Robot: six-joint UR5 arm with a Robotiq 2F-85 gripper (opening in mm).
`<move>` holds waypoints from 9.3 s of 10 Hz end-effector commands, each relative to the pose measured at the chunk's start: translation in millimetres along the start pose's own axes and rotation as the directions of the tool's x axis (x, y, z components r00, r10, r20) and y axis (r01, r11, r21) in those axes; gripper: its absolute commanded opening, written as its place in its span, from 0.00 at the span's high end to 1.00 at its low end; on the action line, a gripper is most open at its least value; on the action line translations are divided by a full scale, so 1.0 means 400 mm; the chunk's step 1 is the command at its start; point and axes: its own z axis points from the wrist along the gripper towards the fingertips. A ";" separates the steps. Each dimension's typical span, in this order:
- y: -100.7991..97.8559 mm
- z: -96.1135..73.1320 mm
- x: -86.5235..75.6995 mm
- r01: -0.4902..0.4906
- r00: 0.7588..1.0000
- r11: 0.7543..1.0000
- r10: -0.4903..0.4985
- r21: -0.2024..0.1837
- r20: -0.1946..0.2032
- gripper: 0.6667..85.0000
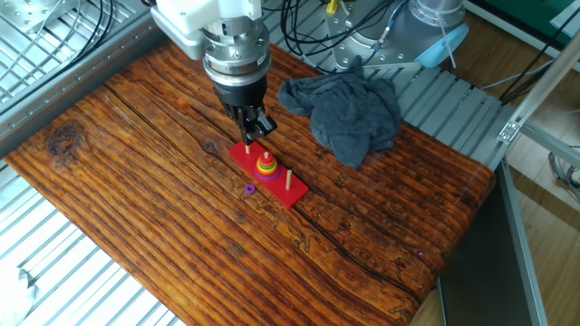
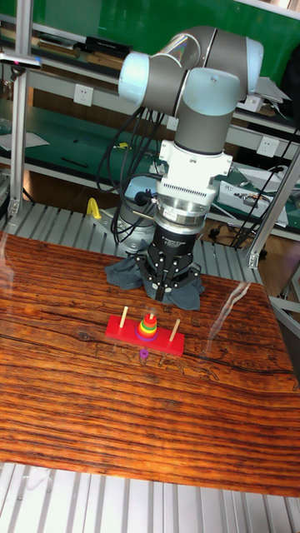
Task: Take out one Hanoi block and throw it aside
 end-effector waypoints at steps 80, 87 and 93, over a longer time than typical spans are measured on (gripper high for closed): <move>-0.014 0.174 0.058 0.169 0.983 0.986 -0.169 0.008 0.067 0.55; -0.043 0.159 0.048 0.205 0.976 0.977 -0.209 0.056 0.068 0.55; 0.019 0.086 0.044 0.140 0.990 0.987 -0.139 -0.080 0.017 0.55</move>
